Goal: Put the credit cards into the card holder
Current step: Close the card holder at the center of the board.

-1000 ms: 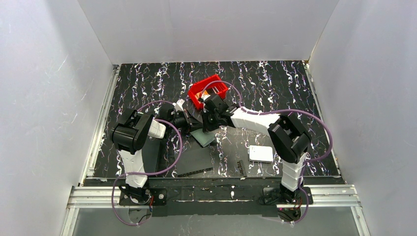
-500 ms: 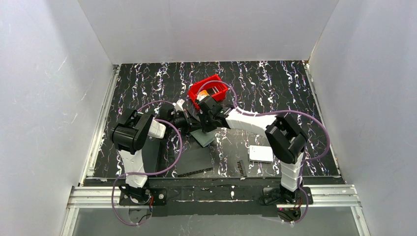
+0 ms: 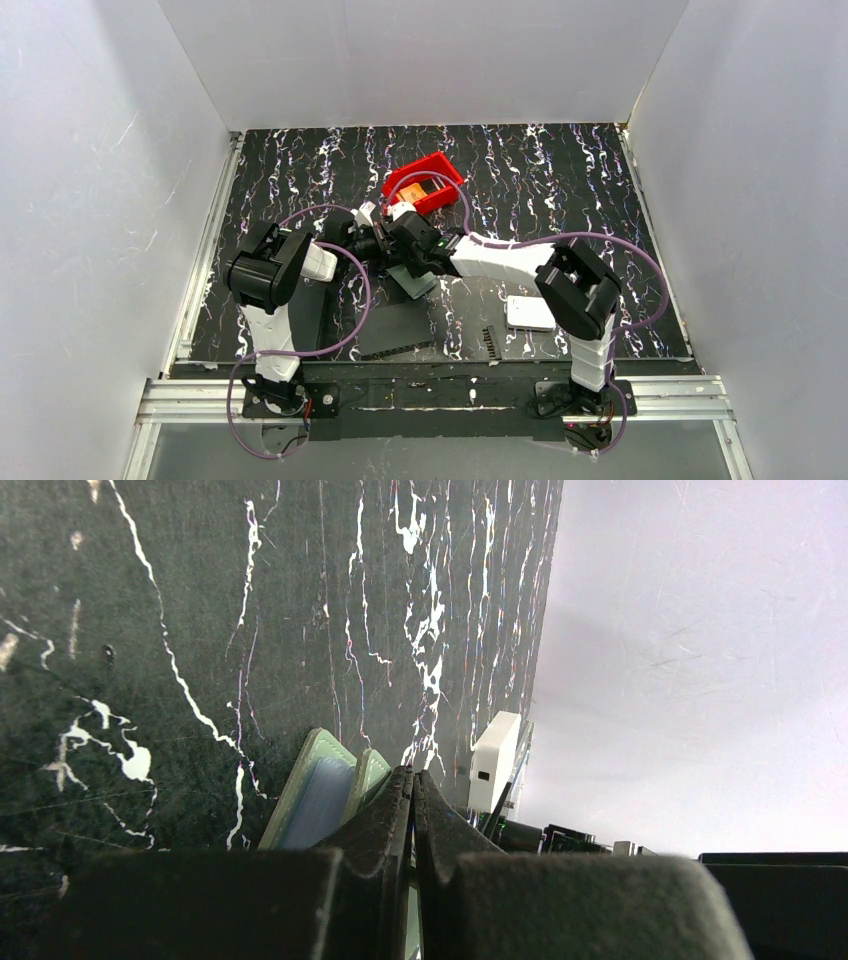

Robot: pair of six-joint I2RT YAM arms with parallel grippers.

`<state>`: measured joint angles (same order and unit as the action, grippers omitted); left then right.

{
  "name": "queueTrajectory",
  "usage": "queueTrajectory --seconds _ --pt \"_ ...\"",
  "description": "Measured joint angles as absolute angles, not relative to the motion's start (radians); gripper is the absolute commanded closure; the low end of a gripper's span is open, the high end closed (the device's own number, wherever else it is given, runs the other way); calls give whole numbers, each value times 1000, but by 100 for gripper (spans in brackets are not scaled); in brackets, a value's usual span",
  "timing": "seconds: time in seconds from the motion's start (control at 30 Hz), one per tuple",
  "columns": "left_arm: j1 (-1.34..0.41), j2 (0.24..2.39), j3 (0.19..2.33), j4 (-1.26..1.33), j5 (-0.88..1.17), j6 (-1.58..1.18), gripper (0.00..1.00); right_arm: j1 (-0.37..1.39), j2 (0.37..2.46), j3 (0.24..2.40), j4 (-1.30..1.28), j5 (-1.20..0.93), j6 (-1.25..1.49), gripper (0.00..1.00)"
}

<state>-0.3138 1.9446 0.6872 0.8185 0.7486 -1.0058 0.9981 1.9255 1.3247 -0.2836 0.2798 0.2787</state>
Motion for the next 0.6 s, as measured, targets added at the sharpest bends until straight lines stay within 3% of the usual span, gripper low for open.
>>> queueTrajectory --seconds 0.23,0.33,0.43,0.6 --pt "-314 1946 687 819 750 -1006 100 1004 1939 1314 -264 281 240 99" --pt "-313 1949 688 820 752 -1005 100 1050 1976 1354 -299 378 184 99" --pt "-311 1951 687 823 759 -1005 100 1142 2021 1365 -293 614 152 99" --pt "-311 1948 686 823 758 -1003 100 1172 2027 1335 -242 682 140 99"
